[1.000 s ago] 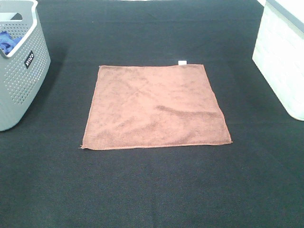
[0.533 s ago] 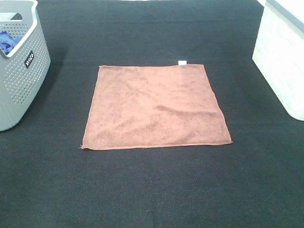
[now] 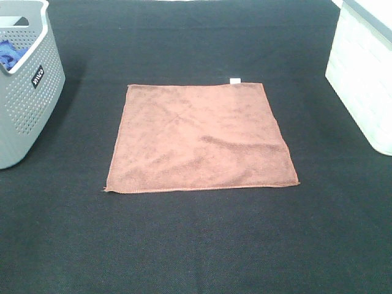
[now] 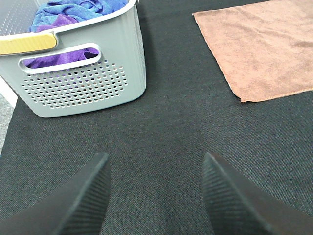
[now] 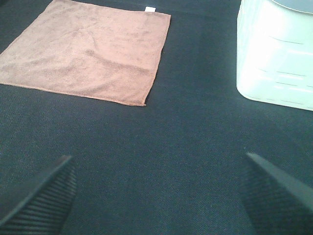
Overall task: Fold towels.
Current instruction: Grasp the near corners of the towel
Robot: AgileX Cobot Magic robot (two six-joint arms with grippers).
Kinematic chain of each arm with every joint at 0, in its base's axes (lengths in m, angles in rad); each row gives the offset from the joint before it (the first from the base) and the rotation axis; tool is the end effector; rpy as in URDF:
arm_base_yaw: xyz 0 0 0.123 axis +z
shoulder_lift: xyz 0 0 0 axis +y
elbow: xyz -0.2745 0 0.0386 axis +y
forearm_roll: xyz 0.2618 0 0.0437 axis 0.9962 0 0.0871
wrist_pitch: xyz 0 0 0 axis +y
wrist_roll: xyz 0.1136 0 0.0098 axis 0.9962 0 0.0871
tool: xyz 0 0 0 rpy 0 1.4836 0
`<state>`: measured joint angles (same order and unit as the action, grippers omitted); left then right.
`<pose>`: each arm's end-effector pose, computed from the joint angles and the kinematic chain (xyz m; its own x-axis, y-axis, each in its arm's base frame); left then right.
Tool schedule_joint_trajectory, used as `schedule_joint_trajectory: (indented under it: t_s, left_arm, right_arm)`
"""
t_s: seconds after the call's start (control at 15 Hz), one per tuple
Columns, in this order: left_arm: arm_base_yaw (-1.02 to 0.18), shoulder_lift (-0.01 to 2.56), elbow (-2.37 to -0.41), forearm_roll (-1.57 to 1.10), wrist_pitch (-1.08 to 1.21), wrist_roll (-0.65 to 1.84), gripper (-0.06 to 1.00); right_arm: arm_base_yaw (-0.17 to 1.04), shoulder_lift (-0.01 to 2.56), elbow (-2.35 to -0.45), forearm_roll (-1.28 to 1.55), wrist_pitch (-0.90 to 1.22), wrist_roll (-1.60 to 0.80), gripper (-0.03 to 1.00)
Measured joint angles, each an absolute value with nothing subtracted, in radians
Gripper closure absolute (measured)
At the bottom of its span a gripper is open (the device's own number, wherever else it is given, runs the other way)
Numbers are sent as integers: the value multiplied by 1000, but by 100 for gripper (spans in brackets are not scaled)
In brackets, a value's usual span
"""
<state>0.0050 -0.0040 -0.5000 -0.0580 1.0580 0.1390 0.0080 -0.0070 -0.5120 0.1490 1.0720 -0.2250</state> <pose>0.0352 -0.0056 0.2739 -0.4422 0.1079 -0.8904 0.0894 0.9931 0.0760 0.0319 0.0151 0.2771 -0.4207 -0.1548 -0.8939 -0.1912 0.9783 -0.0794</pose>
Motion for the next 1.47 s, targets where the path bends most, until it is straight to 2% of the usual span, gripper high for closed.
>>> schedule_joint_trajectory:
  t_s: [0.27, 0.47, 0.73, 0.87, 1.0, 1.2, 1.47]
  left_arm:
    - [5, -4, -508, -61, 1037, 139, 40]
    - [5, 17, -520, -89, 879, 139, 40]
    - [5, 241, -517, -210, 596, 139, 40]
    - [5, 420, -517, -319, 509, 139, 40]
    - [5, 504, -517, -368, 501, 139, 40]
    - [5, 791, -517, -514, 500, 155, 40]
    - [5, 1127, -517, -810, 494, 413, 40]
  right_arm:
    - [8, -7, -512, 149, 1072, -225, 12]
    - [8, -7, -512, 149, 1072, -225, 12]
    - [8, 41, -527, 149, 1004, -184, 12]
    - [8, 204, -544, 150, 860, -140, 13]
    - [8, 282, -550, 161, 824, -137, 13]
    - [8, 613, -629, 214, 767, -135, 14]
    - [8, 1045, -752, 333, 757, -188, 14]
